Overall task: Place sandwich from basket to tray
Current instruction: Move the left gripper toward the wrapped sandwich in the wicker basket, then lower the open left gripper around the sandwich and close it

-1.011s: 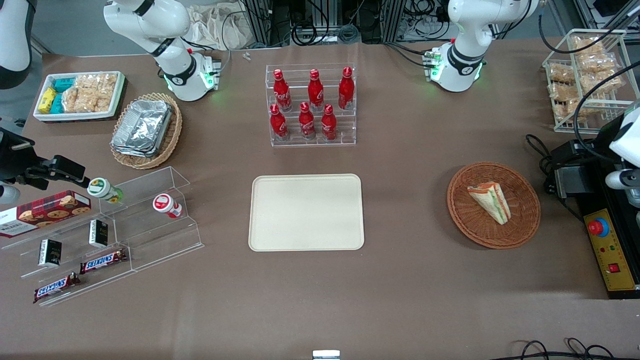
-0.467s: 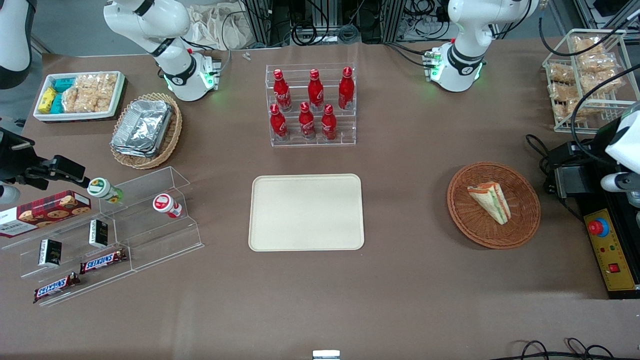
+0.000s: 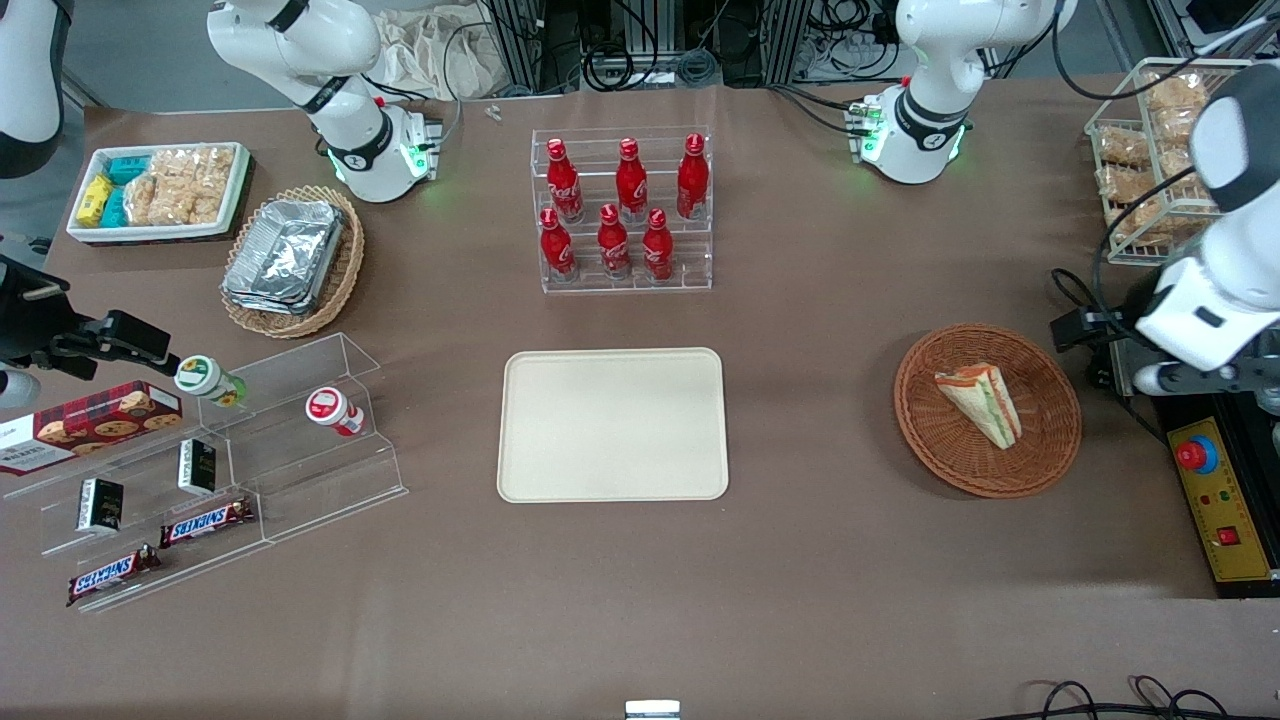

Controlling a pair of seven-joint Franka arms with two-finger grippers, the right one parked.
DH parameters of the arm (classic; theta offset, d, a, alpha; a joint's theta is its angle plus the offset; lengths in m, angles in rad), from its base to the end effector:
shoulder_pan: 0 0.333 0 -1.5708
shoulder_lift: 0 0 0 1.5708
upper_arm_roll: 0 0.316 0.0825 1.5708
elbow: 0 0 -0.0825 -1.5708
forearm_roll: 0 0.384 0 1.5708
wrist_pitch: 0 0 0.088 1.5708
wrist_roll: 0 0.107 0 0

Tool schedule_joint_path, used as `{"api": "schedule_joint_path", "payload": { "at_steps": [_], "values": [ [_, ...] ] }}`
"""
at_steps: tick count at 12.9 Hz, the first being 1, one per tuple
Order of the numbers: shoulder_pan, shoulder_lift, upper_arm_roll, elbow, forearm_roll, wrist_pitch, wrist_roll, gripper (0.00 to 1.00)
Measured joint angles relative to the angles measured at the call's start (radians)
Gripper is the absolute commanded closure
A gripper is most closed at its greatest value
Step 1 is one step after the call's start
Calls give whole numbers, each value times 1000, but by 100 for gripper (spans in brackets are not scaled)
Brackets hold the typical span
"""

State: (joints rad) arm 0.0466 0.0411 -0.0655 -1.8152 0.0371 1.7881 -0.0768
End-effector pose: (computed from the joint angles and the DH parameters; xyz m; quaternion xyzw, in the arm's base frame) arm 0.5676 -0.0071 0.5037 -0.9990 -0.0243 0.0332 0.0182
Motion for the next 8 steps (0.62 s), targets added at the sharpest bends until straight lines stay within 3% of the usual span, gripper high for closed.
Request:
{"api": "schedule_joint_path", "payload": {
  "at_steps": [8],
  "values": [
    [0,45,1,-330,0,378,-304,0]
  ]
}}
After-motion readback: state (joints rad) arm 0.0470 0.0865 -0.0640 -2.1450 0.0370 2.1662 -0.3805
